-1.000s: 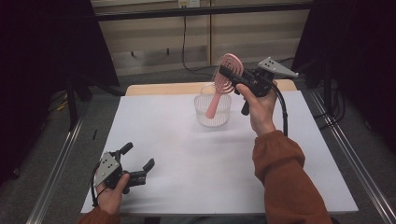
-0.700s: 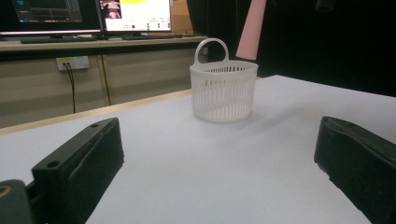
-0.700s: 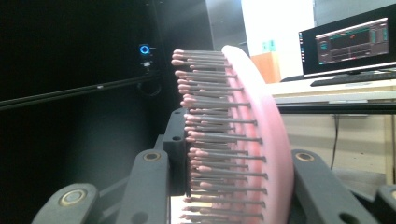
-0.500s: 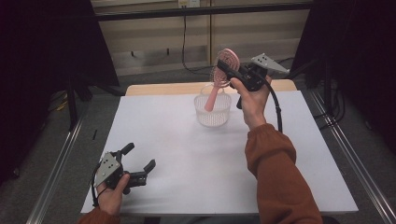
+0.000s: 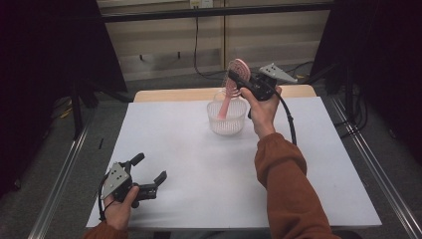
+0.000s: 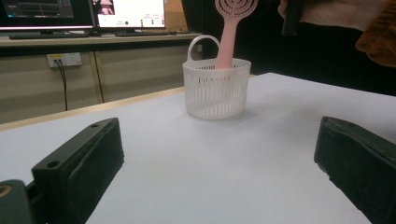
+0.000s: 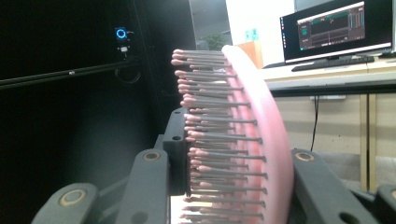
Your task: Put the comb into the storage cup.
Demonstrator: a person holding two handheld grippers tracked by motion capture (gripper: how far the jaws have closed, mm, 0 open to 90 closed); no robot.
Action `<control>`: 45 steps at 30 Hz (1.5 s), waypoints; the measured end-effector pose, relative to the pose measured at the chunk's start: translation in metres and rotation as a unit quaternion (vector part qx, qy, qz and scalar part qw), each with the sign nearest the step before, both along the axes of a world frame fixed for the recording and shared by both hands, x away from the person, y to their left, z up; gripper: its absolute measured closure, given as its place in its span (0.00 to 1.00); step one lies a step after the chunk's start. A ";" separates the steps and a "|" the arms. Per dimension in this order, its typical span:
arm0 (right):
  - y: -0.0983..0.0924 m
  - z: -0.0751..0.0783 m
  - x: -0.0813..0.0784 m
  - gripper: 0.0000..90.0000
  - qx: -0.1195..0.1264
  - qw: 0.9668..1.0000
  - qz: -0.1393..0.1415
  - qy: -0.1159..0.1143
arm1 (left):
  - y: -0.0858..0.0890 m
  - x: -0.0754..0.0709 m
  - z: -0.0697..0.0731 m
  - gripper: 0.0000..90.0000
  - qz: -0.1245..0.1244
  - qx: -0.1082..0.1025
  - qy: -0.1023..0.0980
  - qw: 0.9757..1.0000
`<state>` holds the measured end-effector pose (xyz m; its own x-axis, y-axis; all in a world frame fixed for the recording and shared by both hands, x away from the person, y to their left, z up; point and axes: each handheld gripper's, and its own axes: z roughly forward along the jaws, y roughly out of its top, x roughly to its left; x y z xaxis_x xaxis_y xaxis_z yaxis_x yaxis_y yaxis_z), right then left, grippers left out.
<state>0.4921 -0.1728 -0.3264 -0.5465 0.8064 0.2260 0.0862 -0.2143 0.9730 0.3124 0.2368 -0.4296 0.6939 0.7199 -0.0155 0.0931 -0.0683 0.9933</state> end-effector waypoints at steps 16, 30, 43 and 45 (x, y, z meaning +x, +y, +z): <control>-0.004 -0.034 0.007 0.72 0.007 0.999 -0.016 0.030 | 0.002 0.001 0.000 0.02 0.003 0.009 -0.006 1.000; -0.004 -0.057 0.009 0.71 0.007 0.998 -0.030 0.050 | 0.003 0.001 0.000 0.02 0.006 0.005 -0.014 1.000; -0.016 -0.059 0.010 0.69 -0.008 0.997 -0.037 0.072 | 0.004 0.002 0.000 0.01 0.005 0.006 -0.016 1.000; -0.018 -0.059 0.011 0.68 -0.009 0.996 -0.037 0.076 | 0.004 0.002 0.000 0.01 0.005 0.005 -0.016 1.000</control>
<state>0.5027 -0.1904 -0.3858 -0.4454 0.8483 0.2863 0.2172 -0.2078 0.9538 0.3147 0.2408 -0.4295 0.6869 0.7266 0.0133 0.0629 -0.0777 0.9950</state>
